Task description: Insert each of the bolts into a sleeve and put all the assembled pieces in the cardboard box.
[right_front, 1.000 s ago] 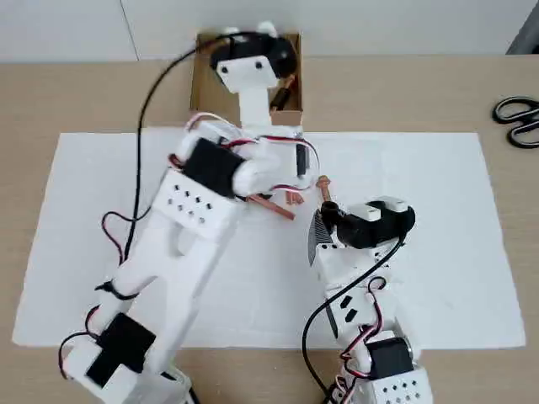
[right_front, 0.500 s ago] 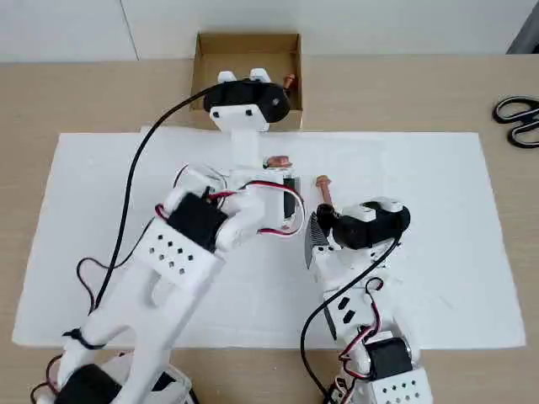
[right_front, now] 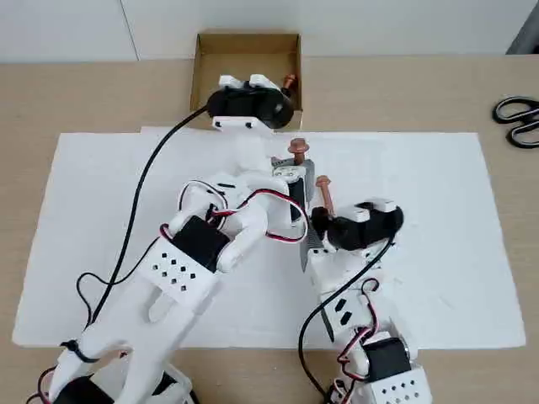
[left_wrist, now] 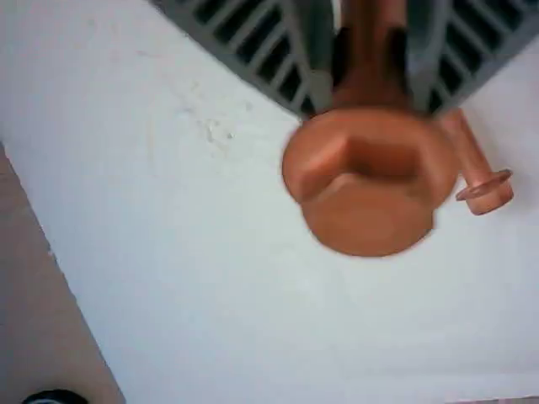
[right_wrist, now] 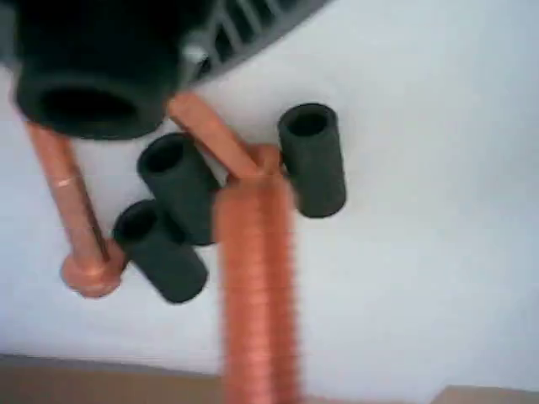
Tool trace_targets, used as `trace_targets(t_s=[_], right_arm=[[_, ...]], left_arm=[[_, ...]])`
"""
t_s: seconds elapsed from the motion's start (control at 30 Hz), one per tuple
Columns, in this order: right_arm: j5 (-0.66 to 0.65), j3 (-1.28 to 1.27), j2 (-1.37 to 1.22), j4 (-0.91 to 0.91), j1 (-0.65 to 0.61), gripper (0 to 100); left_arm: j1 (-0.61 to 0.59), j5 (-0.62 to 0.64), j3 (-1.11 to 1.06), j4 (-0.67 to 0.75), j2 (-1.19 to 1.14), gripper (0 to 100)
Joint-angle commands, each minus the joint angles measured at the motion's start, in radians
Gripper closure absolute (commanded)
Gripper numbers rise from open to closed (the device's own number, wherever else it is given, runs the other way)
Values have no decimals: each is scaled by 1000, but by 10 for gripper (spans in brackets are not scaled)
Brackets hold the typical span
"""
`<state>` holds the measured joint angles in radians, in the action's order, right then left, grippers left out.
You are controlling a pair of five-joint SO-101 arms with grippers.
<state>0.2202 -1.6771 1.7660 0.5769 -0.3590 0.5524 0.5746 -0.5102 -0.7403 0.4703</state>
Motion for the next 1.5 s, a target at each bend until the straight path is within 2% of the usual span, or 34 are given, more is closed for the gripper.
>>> trace_targets(t_s=[0.0,0.53,0.8,1.2,1.47], right_arm=[[3,-8,22,5,-25,995],[3,-8,24,5,-31,995],[3,-8,24,5,-31,995],[3,-3,25,24,-31,995],[2,-6,48,24,-31,995]], left_arm=[[6,-9,-2,51,29,994],[58,-8,-13,52,-6,994],[57,-9,-101,152,-6,994],[55,-72,-104,144,-6,994],[61,-124,-96,87,-5,994]])
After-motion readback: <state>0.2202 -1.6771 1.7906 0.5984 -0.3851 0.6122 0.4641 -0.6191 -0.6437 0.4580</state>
